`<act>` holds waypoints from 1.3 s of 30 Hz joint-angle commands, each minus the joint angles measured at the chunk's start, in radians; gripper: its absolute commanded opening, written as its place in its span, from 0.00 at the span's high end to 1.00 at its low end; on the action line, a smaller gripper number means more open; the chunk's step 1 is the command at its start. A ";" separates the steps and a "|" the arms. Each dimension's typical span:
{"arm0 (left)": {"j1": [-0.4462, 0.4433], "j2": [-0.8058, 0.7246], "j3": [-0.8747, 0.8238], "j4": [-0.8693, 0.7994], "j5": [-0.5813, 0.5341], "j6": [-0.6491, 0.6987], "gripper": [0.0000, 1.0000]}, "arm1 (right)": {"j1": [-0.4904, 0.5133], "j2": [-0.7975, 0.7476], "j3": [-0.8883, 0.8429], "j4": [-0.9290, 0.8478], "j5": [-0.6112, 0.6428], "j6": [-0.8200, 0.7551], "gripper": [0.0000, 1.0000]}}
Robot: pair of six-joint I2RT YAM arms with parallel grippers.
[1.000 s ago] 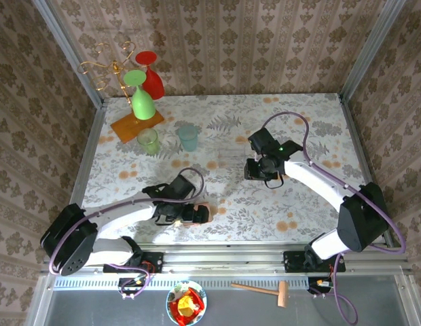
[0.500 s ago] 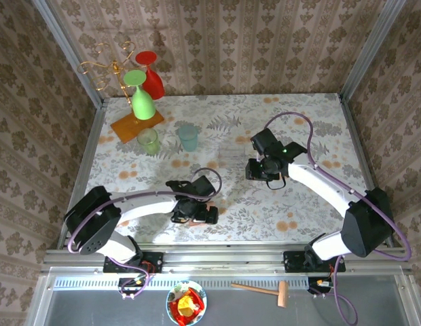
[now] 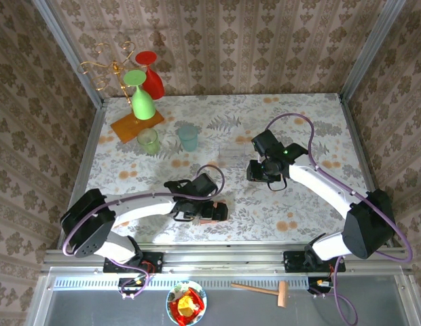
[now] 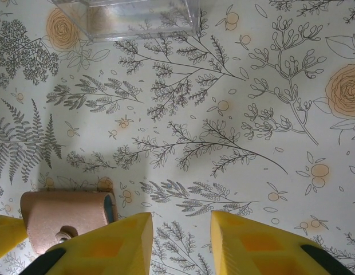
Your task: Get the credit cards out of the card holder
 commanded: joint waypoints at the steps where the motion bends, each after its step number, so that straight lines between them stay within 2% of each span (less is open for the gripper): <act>1: -0.008 0.010 -0.019 0.057 0.064 -0.020 0.00 | 0.009 -0.023 -0.007 -0.029 0.025 0.012 0.66; 13: -0.026 0.067 -0.029 0.258 0.194 -0.060 0.00 | 0.027 -0.130 -0.145 -0.015 -0.043 0.108 0.66; 16: -0.023 0.033 -0.032 0.249 0.187 -0.060 0.00 | 0.052 -0.139 -0.186 0.010 -0.088 0.156 0.66; 19: -0.005 -0.018 -0.027 0.165 0.150 -0.029 0.00 | 0.102 -0.148 -0.231 0.036 -0.099 0.205 0.66; 23: 0.052 -0.090 -0.044 0.083 0.127 0.010 0.00 | 0.168 -0.146 -0.298 0.092 -0.135 0.276 0.67; 27: 0.131 -0.158 -0.087 0.066 0.136 0.035 0.01 | 0.246 -0.131 -0.339 0.150 -0.141 0.349 0.75; 31: 0.232 -0.177 -0.107 0.073 0.185 0.083 0.04 | 0.313 -0.069 -0.350 0.215 -0.144 0.406 0.83; 39: 0.360 -0.188 -0.138 0.109 0.276 0.126 0.05 | 0.379 0.109 -0.299 0.332 -0.130 0.482 0.86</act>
